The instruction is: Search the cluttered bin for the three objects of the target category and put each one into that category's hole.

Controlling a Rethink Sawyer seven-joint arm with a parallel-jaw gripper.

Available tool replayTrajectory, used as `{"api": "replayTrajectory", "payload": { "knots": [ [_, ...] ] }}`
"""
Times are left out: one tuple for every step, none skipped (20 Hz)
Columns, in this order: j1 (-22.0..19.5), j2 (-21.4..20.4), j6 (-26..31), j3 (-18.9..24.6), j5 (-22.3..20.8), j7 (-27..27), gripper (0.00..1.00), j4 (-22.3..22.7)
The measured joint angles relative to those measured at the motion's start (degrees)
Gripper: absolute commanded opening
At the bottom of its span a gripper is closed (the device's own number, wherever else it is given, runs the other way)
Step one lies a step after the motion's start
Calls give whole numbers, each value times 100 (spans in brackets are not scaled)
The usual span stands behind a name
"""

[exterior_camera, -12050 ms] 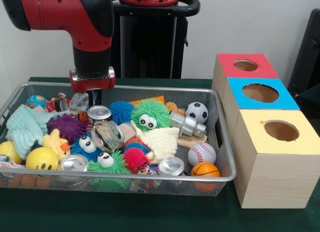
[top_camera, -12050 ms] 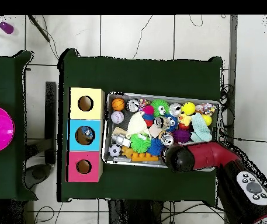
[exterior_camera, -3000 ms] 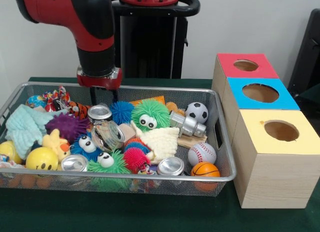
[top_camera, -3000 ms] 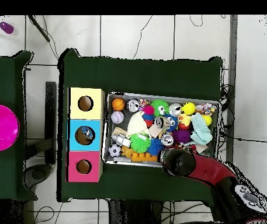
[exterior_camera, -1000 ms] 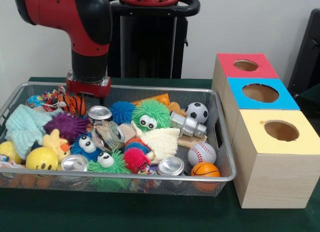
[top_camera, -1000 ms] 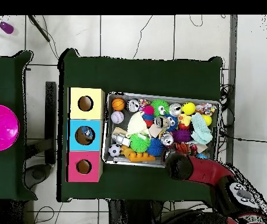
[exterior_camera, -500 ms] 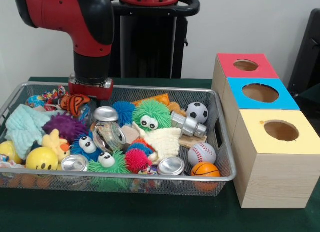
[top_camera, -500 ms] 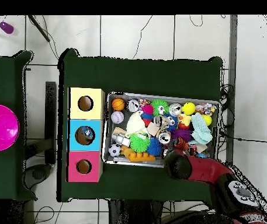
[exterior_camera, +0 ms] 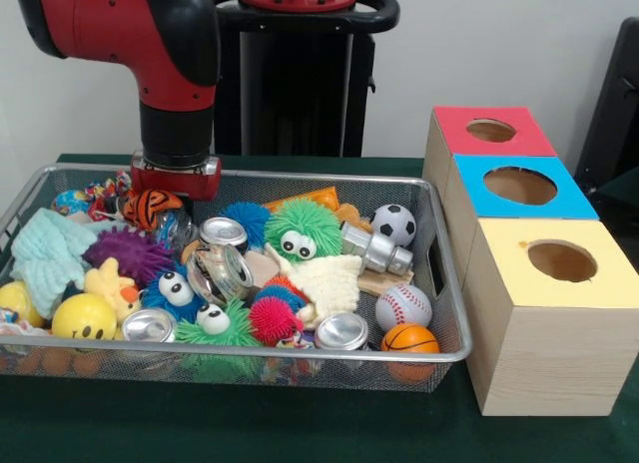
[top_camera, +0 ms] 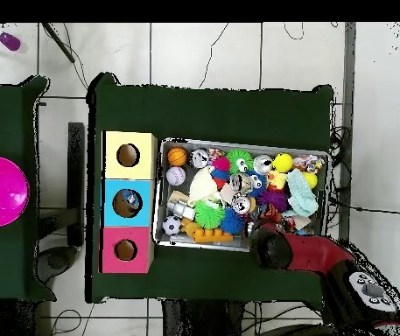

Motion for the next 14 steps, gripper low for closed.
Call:
{"api": "replayTrajectory", "payload": {
  "knots": [
    [-7, -7, 1, 17, -45, 0, 0, 0],
    [-8, -9, 1, 22, -66, 0, 0, 1],
    [-8, -11, 1, 27, -89, 0, 0, 1],
    [-8, -12, 1, 31, -113, 0, 0, 1],
    [-8, -12, 1, 35, -130, 0, 0, 1],
    [-9, -16, 1, 44, -156, 0, 0, 2],
    [-11, -19, 2, 50, -166, 0, 0, 4],
    [-15, -25, 1, 60, -173, 0, 0, 8],
    [-30, -40, 2, 84, -176, 0, 0, 20],
    [-41, -50, 2, 100, -176, 0, 0, 27],
    [-73, -82, 6, 146, -176, 0, 0, 49],
    [-96, -107, 15, 178, -176, 0, 0, 65],
    [-137, -154, 37, 238, -176, 0, 0, 93],
    [-162, -182, 51, 274, -176, 0, 0, 109]
  ]
}}
